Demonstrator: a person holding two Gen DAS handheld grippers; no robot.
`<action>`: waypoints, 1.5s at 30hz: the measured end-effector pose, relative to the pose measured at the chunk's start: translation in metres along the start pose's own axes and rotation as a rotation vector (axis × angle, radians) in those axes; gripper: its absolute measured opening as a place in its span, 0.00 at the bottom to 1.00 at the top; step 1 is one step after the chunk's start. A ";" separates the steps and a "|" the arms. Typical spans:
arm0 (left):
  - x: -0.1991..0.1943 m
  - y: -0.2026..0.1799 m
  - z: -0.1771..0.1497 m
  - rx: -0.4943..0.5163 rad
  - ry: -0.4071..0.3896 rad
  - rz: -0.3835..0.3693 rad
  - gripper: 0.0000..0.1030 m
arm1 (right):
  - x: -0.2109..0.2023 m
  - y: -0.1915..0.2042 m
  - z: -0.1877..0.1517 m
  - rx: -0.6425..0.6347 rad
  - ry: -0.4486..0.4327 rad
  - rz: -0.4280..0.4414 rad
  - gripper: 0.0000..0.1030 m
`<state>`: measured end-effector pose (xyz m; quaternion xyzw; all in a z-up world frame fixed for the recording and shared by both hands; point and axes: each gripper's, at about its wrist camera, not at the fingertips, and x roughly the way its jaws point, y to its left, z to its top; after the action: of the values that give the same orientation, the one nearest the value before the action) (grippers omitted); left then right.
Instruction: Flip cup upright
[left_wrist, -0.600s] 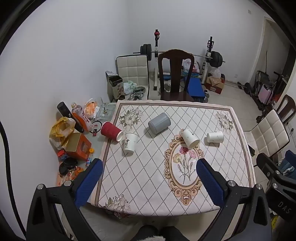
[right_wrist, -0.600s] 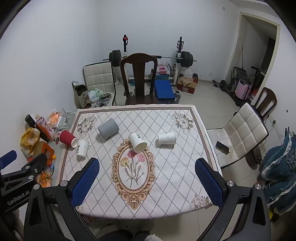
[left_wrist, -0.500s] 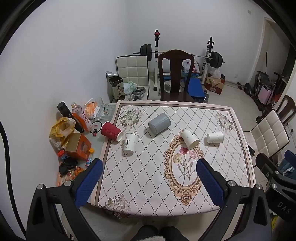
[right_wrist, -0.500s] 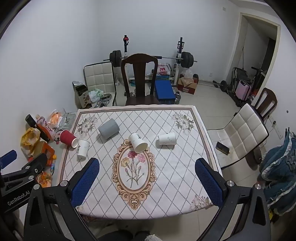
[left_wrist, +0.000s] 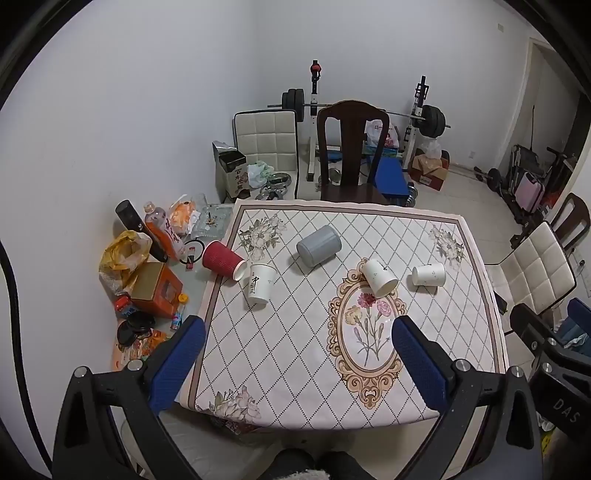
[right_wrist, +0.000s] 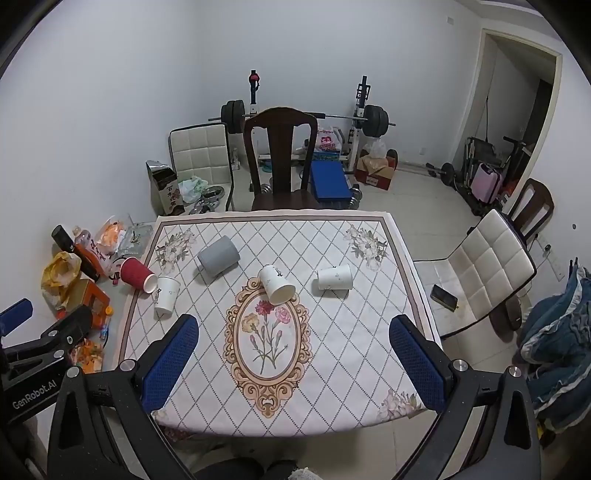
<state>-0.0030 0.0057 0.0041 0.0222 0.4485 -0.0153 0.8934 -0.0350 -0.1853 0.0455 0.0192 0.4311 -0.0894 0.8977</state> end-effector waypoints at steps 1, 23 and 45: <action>0.001 0.000 0.000 -0.002 -0.001 0.000 1.00 | 0.000 0.000 0.000 0.000 0.001 -0.002 1.00; -0.005 -0.004 -0.001 -0.002 -0.012 0.004 1.00 | -0.004 -0.005 0.007 -0.019 -0.010 -0.008 1.00; -0.006 -0.006 0.000 -0.001 -0.016 0.002 1.00 | -0.004 -0.003 0.005 -0.023 -0.016 -0.017 1.00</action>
<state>-0.0069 -0.0007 0.0090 0.0220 0.4415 -0.0141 0.8969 -0.0338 -0.1886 0.0521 0.0046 0.4249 -0.0921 0.9006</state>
